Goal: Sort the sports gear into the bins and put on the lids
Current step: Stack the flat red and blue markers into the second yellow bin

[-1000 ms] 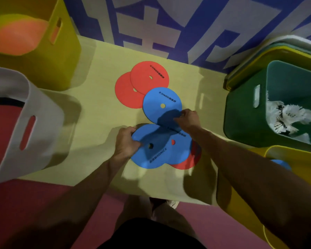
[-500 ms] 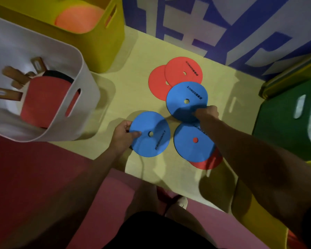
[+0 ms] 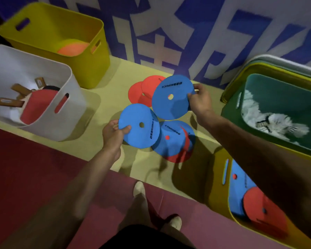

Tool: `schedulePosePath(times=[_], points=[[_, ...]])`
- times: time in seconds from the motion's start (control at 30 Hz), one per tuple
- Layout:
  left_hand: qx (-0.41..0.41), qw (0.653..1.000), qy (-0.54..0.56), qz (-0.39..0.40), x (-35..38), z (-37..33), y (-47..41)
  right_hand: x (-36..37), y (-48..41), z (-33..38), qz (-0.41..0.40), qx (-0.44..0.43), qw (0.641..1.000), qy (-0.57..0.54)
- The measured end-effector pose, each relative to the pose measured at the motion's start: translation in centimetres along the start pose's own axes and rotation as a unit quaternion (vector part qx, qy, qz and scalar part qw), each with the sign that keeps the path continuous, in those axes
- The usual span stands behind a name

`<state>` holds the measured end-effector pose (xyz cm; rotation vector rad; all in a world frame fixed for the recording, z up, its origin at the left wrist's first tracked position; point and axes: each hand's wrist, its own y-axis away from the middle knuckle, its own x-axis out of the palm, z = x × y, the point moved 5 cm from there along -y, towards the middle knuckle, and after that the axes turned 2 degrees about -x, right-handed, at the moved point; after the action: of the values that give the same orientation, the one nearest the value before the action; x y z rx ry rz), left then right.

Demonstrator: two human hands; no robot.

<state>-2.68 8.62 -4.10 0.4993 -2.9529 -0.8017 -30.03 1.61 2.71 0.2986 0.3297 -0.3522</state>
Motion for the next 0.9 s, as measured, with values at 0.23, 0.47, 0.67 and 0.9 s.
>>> schedulePosePath(times=[0.23,0.47,0.67,0.9], points=[[0.021,0.999,0.032,0.038,5.9,-1.6,8.1,-14.4,6.1,0.9,-0.006,-0.122,0.992,0.014],[0.064,0.989,-0.027,0.128,14.4,-3.3,17.6,-27.9,10.0,-2.9,0.013,-0.140,0.985,0.099],[0.149,0.935,-0.221,0.235,21.8,-3.3,23.3,-34.2,12.9,-7.4,0.112,-0.109,0.955,0.254],[0.139,0.824,-0.447,0.319,29.3,3.1,25.2,-35.4,13.7,-12.9,0.179,-0.112,0.855,0.474]])
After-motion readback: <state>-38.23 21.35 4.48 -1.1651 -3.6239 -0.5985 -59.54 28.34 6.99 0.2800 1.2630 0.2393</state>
